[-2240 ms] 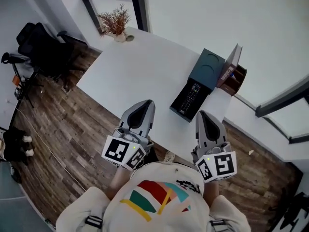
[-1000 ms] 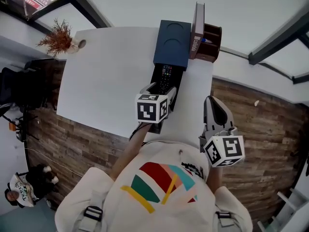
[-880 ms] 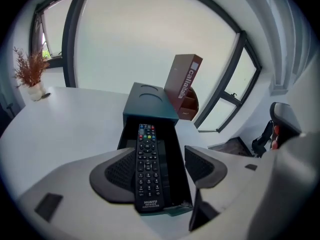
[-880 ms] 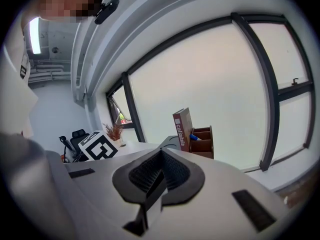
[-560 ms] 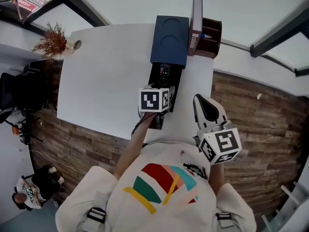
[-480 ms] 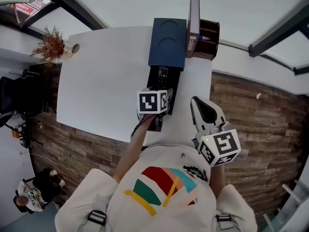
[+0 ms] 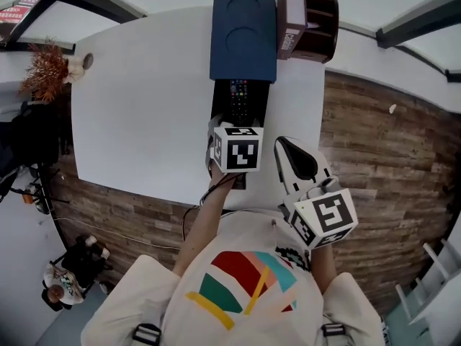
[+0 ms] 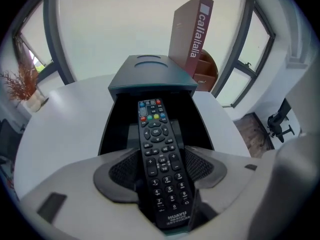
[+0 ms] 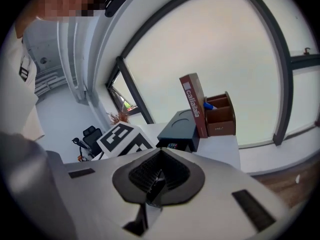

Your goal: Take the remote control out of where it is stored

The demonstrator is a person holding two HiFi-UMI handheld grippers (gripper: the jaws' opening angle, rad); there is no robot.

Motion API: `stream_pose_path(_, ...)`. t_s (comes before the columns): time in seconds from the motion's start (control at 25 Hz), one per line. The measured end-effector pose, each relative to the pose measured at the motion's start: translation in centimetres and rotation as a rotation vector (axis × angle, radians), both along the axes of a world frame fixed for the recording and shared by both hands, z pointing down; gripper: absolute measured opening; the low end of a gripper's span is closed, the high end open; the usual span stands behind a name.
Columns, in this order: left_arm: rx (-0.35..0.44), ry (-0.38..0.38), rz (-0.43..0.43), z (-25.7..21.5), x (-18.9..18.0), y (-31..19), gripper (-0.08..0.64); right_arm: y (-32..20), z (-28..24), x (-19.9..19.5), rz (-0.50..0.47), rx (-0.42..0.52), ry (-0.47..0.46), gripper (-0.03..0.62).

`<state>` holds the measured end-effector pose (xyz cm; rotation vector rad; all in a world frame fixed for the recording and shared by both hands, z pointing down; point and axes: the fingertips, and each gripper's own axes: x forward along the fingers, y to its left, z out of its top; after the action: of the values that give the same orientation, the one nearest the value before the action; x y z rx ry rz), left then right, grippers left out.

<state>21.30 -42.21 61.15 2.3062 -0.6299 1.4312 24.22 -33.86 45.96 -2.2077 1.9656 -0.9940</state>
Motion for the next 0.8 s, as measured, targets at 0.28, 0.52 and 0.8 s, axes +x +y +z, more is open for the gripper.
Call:
stream_pose_path(0.28, -0.006, 0.013, -0.028, 0.1, -0.2, -0.2, 0.290, 0.4, 3.5, 0.4, 0.008, -0.081, -0.046, -0.006)
stream_pose_path(0.52, -0.007, 0.011, -0.030, 0.2, -0.1, -0.2, 0.288, -1.0, 3.3, 1.1, -0.004, -0.081, -0.030, -0.006)
stream_pose_path(0.8, -0.037, 0.040, -0.063, -0.1, -0.3, -0.7, 0.258, -1.6, 2.2, 0.1, -0.038, -0.057, -0.055, -0.006)
